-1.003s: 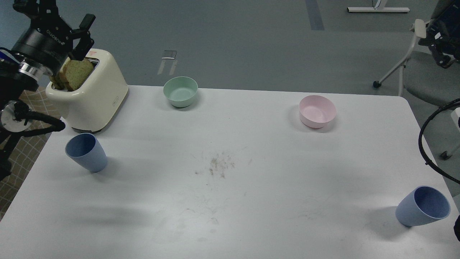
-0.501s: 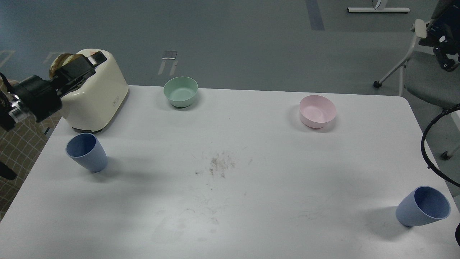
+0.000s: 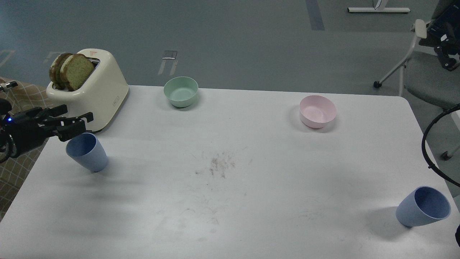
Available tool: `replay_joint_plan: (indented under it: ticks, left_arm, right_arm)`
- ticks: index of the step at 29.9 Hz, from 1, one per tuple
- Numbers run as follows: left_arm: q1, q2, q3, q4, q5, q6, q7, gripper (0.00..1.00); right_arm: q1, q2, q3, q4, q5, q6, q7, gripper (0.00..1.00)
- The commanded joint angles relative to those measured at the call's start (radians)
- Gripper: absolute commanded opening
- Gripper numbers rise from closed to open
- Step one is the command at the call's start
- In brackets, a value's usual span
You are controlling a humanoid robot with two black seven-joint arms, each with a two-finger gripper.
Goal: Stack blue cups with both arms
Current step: 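Grasp the blue cup near the left hand with the left hand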
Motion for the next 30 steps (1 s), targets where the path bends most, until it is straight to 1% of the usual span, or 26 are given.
replay_joint_plan:
  ticks: [1,4,8,9,10,12,13,16,18,20,24,27,30]
  left_arm:
    - [0.028,-0.005,0.0,0.028,-0.001,0.001,-0.006,0.8]
    - [0.029,-0.01,0.0,0.04,0.0,0.001,-0.006,0.76]
    - [0.034,-0.016,0.017,0.071,0.003,0.004,-0.005,0.76]
    - [0.034,-0.024,0.032,0.083,0.003,0.023,-0.005,0.69]
    - [0.034,-0.025,0.041,0.089,0.003,0.038,-0.005,0.67]
    - [0.034,-0.025,0.072,0.097,0.003,0.067,-0.005,0.66]
    - [0.034,-0.027,0.09,0.101,-0.001,0.075,-0.006,0.64]
    - [0.034,-0.03,0.098,0.106,-0.006,0.077,-0.005,0.63]
    - [0.034,-0.036,0.098,0.108,-0.008,0.077,-0.005,0.59]
    - [0.033,-0.047,0.1,0.114,-0.006,0.075,-0.006,0.44]
    - [0.031,-0.05,0.1,0.141,-0.005,0.073,-0.009,0.2]
    - [0.025,-0.045,0.098,0.143,-0.005,0.073,-0.015,0.08]
    - [0.022,-0.041,0.098,0.143,-0.005,0.072,-0.017,0.0]
  right_arm:
    - [0.0,0.0,0.0,0.008,0.0,0.0,0.0,1.0]
    - [0.0,0.0,0.0,0.013,0.0,0.0,0.0,1.0]
    - [0.002,0.0,0.0,0.019,0.0,0.0,0.0,1.0]
    - [0.0,0.0,0.0,0.019,0.0,0.0,0.0,1.0]
    - [0.0,0.0,0.0,0.019,0.0,0.0,0.0,1.0]
    - [0.0,0.0,0.0,0.019,0.0,0.0,0.0,1.0]
    - [0.0,0.0,0.0,0.017,0.0,0.0,0.0,1.0]
    - [0.0,0.0,0.0,0.019,0.0,0.0,0.0,1.0]
    - [0.0,0.0,0.0,0.019,0.001,0.0,0.0,1.0]
    - [0.0,0.0,0.0,0.02,0.0,0.0,0.0,1.0]
    - [0.0,0.0,0.0,0.02,0.0,0.0,0.0,1.0]
    - [0.0,0.0,0.0,0.019,0.0,0.0,0.0,1.0]
    - [0.0,0.0,0.0,0.019,0.0,0.0,0.0,1.0]
